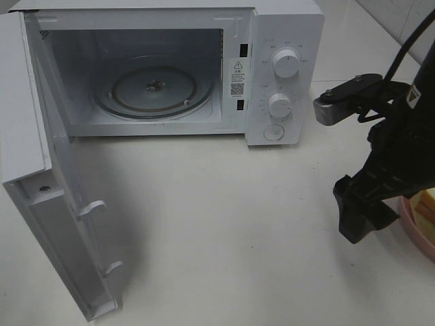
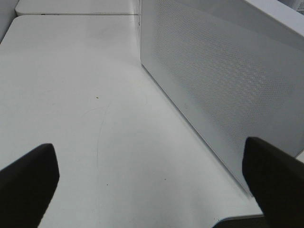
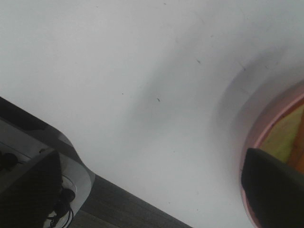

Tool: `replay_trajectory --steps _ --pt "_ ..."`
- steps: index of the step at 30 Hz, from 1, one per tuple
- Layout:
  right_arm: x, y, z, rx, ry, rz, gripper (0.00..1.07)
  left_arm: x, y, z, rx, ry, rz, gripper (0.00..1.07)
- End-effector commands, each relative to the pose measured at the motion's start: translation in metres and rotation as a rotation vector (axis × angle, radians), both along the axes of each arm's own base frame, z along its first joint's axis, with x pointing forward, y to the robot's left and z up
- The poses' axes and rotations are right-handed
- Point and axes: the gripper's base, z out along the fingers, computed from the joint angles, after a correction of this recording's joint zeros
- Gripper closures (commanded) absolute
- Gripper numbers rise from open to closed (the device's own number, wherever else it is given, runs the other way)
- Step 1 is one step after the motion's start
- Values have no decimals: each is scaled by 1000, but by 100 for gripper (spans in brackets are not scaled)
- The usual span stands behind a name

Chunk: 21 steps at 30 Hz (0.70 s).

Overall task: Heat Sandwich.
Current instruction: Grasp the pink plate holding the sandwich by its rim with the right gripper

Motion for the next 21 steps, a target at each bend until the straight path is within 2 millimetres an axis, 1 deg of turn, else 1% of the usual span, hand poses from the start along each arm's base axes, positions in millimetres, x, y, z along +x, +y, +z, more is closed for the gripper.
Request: replay_trajectory --steps 1,5,6,8,9,15,18,19,21 --pt "2 -9 2 -16 8 -11 9 -2 0 -1 -9 -12 -8 9" --pt "3 -21 -2 -23 22 -45 11 -2 0 -1 -9 -12 -8 9" --pt "3 -21 -2 -23 22 -45 11 -2 0 -1 -9 -12 -8 9" --pt "1 -24 -6 -30 35 -43 11 -2 0 -1 -9 -12 -8 9" --pt "-1 -27 -11 -52 37 -37 12 -2 0 -1 -9 -12 -8 9" --pt "-6 -33 -23 -88 32 -49 14 -2 0 -1 -9 -12 -8 9" --pt "-6 -41 -30 -84 28 -83 14 -2 0 -1 -9 -12 -8 9" --pt "-7 -46 -34 -82 28 -104 15 -2 0 -1 -9 -12 -8 9" --pt "-7 -48 -35 -80 25 -114 15 -2 0 -1 -9 -12 -8 9"
